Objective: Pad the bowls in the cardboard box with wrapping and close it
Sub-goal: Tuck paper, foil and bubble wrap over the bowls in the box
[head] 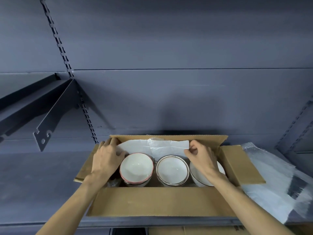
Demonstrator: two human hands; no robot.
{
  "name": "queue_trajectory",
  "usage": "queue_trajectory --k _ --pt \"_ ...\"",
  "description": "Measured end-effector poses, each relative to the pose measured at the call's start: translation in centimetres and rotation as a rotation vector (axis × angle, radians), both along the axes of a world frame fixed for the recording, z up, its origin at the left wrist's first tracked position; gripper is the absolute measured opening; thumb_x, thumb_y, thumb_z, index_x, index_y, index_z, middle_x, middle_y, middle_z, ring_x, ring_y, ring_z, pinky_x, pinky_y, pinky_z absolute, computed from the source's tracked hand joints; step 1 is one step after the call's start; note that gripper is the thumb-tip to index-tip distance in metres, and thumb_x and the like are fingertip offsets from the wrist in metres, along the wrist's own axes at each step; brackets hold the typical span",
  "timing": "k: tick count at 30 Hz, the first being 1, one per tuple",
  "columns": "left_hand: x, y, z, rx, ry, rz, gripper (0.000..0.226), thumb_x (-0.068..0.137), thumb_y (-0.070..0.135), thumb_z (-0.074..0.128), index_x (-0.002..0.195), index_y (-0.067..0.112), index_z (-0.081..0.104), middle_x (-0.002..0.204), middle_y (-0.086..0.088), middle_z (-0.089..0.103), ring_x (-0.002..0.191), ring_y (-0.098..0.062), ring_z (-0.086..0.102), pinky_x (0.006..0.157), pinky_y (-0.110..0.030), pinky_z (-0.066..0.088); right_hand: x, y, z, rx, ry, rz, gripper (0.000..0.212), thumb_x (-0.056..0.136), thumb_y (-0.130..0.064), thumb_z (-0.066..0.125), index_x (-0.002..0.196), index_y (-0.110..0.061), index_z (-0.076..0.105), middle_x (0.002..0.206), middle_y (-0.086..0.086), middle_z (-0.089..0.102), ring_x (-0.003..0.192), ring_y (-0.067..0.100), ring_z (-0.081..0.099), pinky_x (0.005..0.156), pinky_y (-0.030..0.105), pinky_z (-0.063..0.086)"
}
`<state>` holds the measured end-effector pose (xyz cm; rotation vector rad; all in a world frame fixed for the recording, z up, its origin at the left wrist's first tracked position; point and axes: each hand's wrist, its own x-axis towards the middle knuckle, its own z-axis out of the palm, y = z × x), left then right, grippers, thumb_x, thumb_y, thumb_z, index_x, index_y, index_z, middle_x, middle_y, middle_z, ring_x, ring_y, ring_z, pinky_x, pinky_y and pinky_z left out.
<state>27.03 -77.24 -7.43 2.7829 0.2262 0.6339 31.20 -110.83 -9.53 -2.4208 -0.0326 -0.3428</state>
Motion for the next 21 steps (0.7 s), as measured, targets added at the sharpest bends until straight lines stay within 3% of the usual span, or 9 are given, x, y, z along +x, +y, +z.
queue_trajectory --k 5,11,16,21 --pt "-0.2 0.8 0.6 0.104 -0.096 -0.127 0.015 0.088 0.005 0.068 0.103 0.008 0.067 0.098 -0.011 0.070 0.085 -0.038 0.062 0.061 -0.043 0.053 0.8 0.0 -0.4 0.059 -0.024 0.031 0.025 0.086 -0.022 0.074 0.069 -0.016 0.056 0.065 -0.006 0.068 0.069 0.023 0.066 0.064 0.037 0.053" --pt "0.1 1.3 0.4 0.074 -0.048 -0.011 0.007 0.090 0.005 0.072 0.096 0.005 0.069 0.086 -0.014 0.073 0.079 -0.036 0.061 0.060 -0.043 0.056 1.2 -0.4 -1.0 0.128 0.067 0.023 0.027 0.083 -0.018 0.077 0.066 -0.013 0.057 0.060 0.000 0.067 0.069 0.028 0.066 0.064 0.035 0.050" --pt "0.1 1.5 0.3 0.124 -0.100 -0.028 0.012 0.082 0.000 0.077 0.089 0.006 0.070 0.079 -0.010 0.072 0.075 -0.036 0.059 0.059 -0.040 0.048 1.0 0.3 -0.6 0.182 0.017 0.094 0.024 0.086 -0.021 0.077 0.069 -0.018 0.061 0.063 -0.007 0.067 0.066 0.016 0.065 0.062 0.032 0.050" --pt "0.1 1.5 0.0 0.089 -0.069 -0.041 0.010 0.085 0.004 0.077 0.092 0.007 0.071 0.084 -0.010 0.074 0.078 -0.035 0.061 0.063 -0.041 0.051 1.0 0.9 -0.6 0.100 0.065 0.114 0.029 0.089 -0.019 0.076 0.069 -0.013 0.057 0.063 0.001 0.067 0.068 0.027 0.066 0.064 0.038 0.052"
